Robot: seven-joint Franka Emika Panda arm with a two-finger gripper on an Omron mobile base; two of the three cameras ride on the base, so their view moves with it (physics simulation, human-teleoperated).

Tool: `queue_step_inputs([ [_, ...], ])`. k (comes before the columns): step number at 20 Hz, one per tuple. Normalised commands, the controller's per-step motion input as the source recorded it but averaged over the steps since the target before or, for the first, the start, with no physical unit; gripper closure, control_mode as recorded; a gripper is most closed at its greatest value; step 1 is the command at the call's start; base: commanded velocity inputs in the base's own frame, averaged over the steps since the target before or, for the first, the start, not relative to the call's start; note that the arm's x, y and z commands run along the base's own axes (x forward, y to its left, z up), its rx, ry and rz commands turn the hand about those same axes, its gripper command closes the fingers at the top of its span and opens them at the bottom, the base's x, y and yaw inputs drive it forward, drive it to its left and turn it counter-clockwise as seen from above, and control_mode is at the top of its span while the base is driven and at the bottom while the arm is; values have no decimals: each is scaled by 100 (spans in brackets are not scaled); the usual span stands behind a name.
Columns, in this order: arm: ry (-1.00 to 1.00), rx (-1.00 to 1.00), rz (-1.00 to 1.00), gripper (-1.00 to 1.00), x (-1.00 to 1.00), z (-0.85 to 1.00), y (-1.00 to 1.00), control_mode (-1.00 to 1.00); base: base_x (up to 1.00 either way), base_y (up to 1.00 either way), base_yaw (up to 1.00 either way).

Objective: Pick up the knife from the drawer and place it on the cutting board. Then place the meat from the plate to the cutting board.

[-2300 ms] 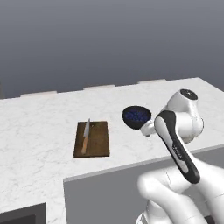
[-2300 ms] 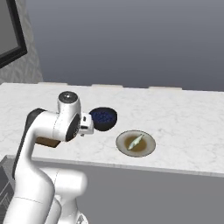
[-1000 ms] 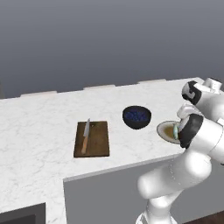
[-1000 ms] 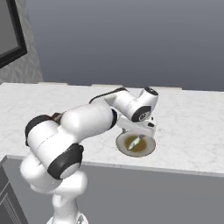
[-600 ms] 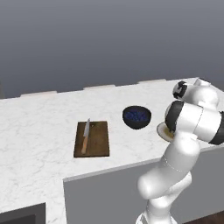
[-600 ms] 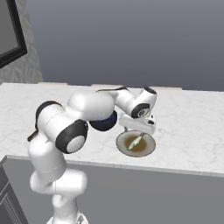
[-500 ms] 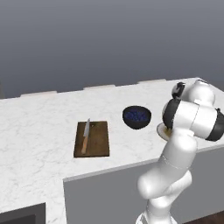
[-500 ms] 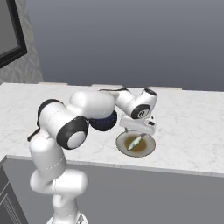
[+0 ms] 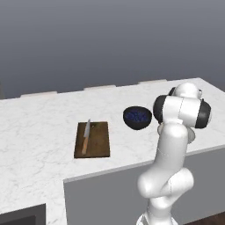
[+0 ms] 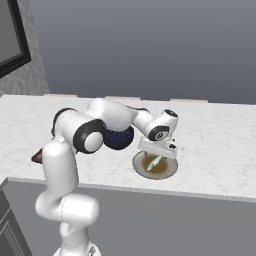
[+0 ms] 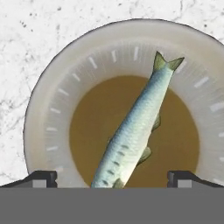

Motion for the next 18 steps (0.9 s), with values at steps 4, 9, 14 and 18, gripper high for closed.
queue_step_inputs([
  [4, 0, -6, 0, -100, 16, -42, 0, -100, 0, 0, 0],
  [9, 0, -7, 0, 100, 14, -45, 0, -100, 0, 0, 0],
  [14, 0, -12, 0, 100, 3, -67, 23, -100, 0, 0, 0],
  [18, -5, -7, 0, 100, -6, -50, 24, -100, 0, 0, 0],
])
